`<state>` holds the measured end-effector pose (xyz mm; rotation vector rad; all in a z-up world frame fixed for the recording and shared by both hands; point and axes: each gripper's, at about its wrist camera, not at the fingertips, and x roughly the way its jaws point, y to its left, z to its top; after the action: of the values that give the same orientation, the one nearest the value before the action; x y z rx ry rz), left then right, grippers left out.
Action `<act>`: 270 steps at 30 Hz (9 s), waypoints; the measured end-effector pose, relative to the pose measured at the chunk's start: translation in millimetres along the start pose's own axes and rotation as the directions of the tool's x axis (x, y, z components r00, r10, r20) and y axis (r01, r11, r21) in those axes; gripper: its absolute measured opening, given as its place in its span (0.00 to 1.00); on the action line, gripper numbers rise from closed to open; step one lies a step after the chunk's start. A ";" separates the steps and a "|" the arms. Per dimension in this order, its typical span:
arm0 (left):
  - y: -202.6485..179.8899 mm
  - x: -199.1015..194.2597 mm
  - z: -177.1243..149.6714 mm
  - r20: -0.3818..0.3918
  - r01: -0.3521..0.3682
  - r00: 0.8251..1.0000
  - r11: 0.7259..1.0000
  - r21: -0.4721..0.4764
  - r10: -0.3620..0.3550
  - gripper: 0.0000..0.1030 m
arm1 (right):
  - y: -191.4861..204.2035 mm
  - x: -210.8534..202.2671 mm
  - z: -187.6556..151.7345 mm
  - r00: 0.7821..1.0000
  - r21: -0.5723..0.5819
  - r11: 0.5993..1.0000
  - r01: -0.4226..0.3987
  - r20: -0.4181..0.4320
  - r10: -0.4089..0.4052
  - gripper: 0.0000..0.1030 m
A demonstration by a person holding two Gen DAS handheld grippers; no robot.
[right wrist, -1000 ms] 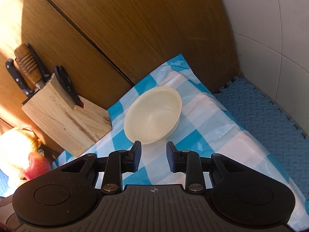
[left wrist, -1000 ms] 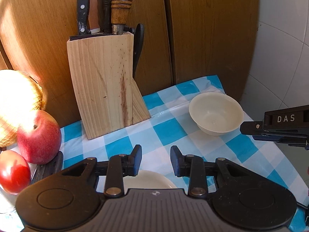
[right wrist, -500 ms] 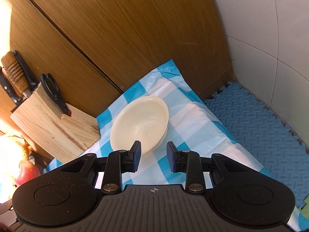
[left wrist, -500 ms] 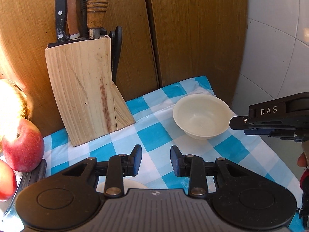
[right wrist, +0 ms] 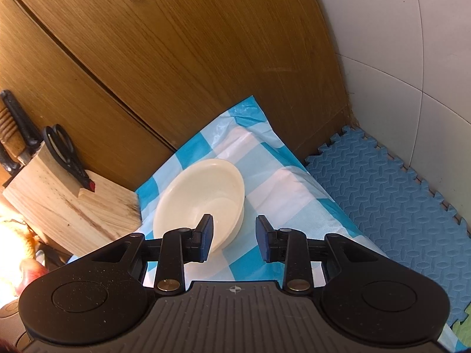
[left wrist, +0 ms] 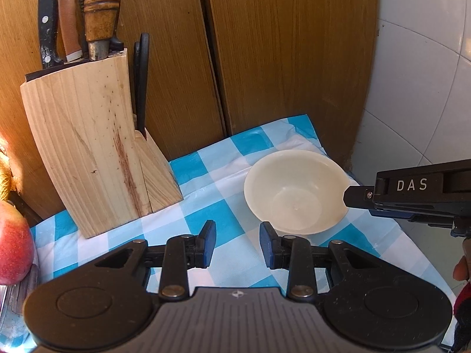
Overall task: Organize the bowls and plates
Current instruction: 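Lower the right gripper to the rim of that cream bowl, then close the right gripper on the cream bowl rim, then lift and carry the cream bowl toward the bowl stack, then lower the cream bowl into the bowl stack and open the right gripper, then move the right gripper to the rim of the stacked cream bowls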
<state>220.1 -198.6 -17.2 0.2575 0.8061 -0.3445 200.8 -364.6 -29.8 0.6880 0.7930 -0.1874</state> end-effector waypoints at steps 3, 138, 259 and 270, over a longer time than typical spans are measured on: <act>-1.2 7.4 1.1 -0.007 0.004 1.000 1.000 0.006 -0.004 0.27 | 0.4 3.0 1.6 1.000 0.013 1.000 0.002 0.011 -0.002 0.39; 83.7 -148.7 -88.8 0.089 -0.084 0.991 0.976 -0.202 0.104 0.23 | 129.0 -86.3 -122.0 0.985 -0.366 0.914 -0.174 -0.073 0.158 0.21; 100.7 -63.2 -101.7 -0.130 -0.106 0.988 0.978 -0.182 0.083 0.32 | 110.7 -21.0 -123.7 0.981 -0.353 0.928 -0.119 -0.183 0.057 0.49; 102.1 -58.1 -101.6 -0.138 -0.096 0.988 0.978 -0.183 0.072 0.32 | 108.5 -14.6 -123.0 0.979 -0.340 0.933 -0.116 -0.198 0.050 0.49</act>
<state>156.4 -57.9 -32.3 0.1361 0.9479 -0.1706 161.4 -204.7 -26.9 0.4026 0.9465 0.0979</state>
